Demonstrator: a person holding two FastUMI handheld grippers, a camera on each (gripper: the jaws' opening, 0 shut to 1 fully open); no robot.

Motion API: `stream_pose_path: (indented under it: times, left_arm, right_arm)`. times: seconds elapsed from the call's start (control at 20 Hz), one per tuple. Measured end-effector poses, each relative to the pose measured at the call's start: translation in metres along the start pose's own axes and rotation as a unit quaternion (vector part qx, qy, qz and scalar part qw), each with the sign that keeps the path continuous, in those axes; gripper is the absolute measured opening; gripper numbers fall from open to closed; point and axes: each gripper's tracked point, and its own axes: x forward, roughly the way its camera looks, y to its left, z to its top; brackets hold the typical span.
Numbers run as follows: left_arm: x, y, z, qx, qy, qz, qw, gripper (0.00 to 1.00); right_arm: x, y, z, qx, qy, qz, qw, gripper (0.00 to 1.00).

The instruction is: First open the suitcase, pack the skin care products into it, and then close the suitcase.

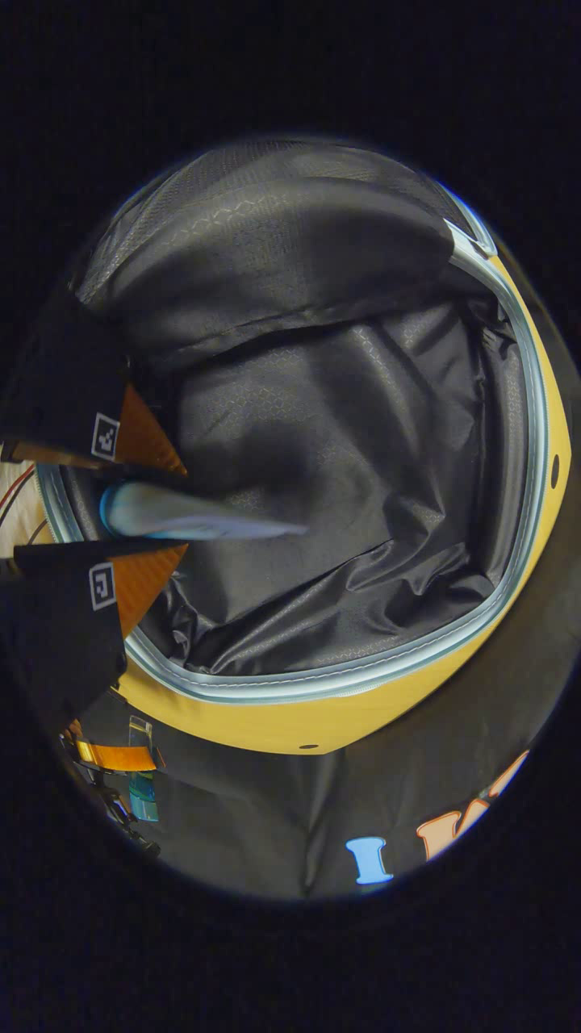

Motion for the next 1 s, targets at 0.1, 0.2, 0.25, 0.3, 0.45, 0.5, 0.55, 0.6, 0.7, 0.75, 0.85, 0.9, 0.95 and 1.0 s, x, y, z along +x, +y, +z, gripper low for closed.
stream_pose_path:
  times: [0.1,0.2,0.25,0.3,0.45,0.5,0.55,0.6,0.7,0.75,0.85,0.9,0.95,1.0]
  left_arm:
    - [-0.007,-0.007,0.001,0.005,-0.008,-0.006,1.000,0.40]
    - [-0.016,-0.018,0.002,0.012,-0.016,-0.020,1.000,0.57]
    - [-0.025,-0.019,0.004,0.020,-0.024,-0.021,0.999,0.68]
    - [-0.032,-0.018,0.006,0.027,-0.031,-0.022,0.999,0.69]
    - [-0.059,-0.009,0.010,0.034,-0.063,-0.018,0.997,0.85]
    - [-0.069,-0.005,0.010,0.033,-0.076,-0.017,0.996,0.88]
    - [-0.079,0.001,0.011,0.030,-0.088,-0.016,0.996,0.96]
    - [-0.089,0.006,0.011,0.025,-0.101,-0.017,0.994,0.97]
    - [-0.111,0.020,0.011,0.011,-0.121,-0.016,0.992,0.97]
    - [-0.121,0.029,0.010,0.004,-0.132,-0.009,0.991,0.97]
    - [-0.142,0.049,0.010,-0.014,-0.157,0.001,0.988,0.97]
    - [-0.154,0.055,0.009,-0.024,-0.168,0.001,0.986,0.97]
    - [-0.165,0.060,0.005,-0.036,-0.177,0.002,0.984,0.97]
    - [-0.177,0.068,0.003,-0.048,-0.190,0.006,0.981,0.97]
  right_arm:
    - [0.005,0.022,0.004,-0.008,0.004,0.019,1.000,0.40]
    - [0.011,0.045,0.008,-0.021,0.008,0.038,0.999,0.40]
    - [0.014,0.055,0.009,-0.029,0.010,0.046,0.998,0.37]
    - [0.019,0.066,0.010,-0.037,0.013,0.055,0.998,0.37]
    - [0.035,0.096,0.014,-0.061,0.026,0.082,0.994,0.40]
    - [0.042,0.106,0.014,-0.070,0.031,0.089,0.993,0.40]
    - [0.049,0.115,0.012,-0.078,0.038,0.097,0.992,0.37]
    - [0.056,0.123,0.011,-0.086,0.044,0.103,0.990,0.40]
    - [0.070,0.134,0.005,-0.105,0.058,0.105,0.987,0.36]
    - [0.077,0.138,0.002,-0.115,0.064,0.105,0.986,0.40]
    - [0.088,0.144,-0.007,-0.130,0.080,0.104,0.983,0.40]
    - [0.094,0.147,-0.013,-0.133,0.089,0.105,0.982,0.37]
    - [0.099,0.150,-0.018,-0.135,0.097,0.106,0.980,0.37]
    - [0.102,0.151,-0.024,-0.138,0.107,0.105,0.979,0.37]
